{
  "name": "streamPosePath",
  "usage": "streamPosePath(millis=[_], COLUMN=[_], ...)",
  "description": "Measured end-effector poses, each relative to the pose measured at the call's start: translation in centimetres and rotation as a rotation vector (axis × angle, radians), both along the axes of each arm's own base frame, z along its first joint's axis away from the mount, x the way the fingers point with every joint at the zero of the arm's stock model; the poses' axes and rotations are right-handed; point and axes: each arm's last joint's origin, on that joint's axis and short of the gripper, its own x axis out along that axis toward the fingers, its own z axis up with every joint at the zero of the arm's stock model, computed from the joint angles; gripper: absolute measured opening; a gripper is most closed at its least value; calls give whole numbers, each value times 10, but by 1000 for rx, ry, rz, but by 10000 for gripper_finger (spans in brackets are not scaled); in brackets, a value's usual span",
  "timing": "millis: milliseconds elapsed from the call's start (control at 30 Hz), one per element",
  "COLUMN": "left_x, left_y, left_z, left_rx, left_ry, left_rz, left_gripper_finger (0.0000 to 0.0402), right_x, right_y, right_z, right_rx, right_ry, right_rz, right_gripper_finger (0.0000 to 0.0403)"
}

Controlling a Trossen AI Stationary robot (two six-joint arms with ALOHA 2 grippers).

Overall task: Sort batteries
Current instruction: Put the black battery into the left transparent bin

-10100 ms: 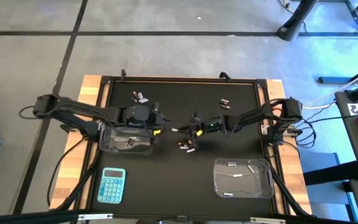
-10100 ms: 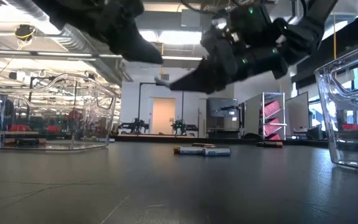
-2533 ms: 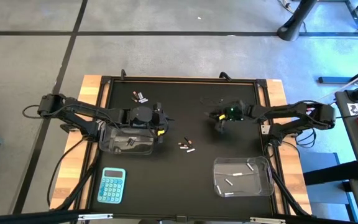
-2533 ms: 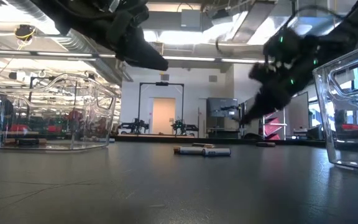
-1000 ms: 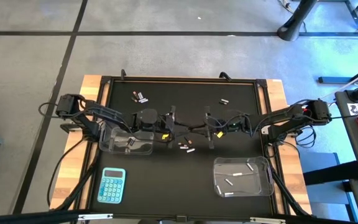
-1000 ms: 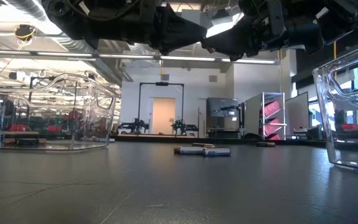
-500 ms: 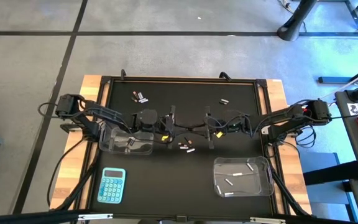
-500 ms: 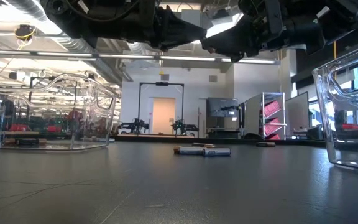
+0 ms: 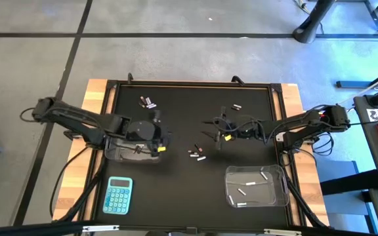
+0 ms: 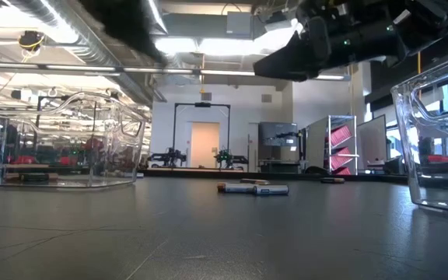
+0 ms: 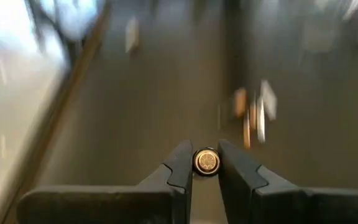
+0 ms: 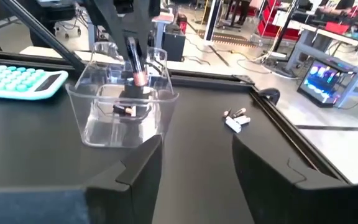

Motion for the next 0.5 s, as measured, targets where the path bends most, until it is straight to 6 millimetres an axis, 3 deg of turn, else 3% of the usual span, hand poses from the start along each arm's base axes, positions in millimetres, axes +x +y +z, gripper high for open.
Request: streamPosePath(millis=[100, 233, 333, 500], left_x=[-17, -34, -41, -51], left_y=[-1, 3, 1, 2], left_z=[10, 10, -2, -35], left_rx=[-116, -428, -577, -637], left_ry=[173, 261, 276, 337], left_rz=[148, 436, 558, 734], left_gripper_finger=[43, 43, 43, 43], right_x=[0, 1, 1, 1], right_y=[0, 0, 0, 0], right_z=[2, 4, 4, 5], right_rx=[-19, -20, -20, -20], right_ry=[-14, -34, -42, -54], right_rz=[3, 3, 5, 6], right_gripper_finger=[198, 199, 199, 199])
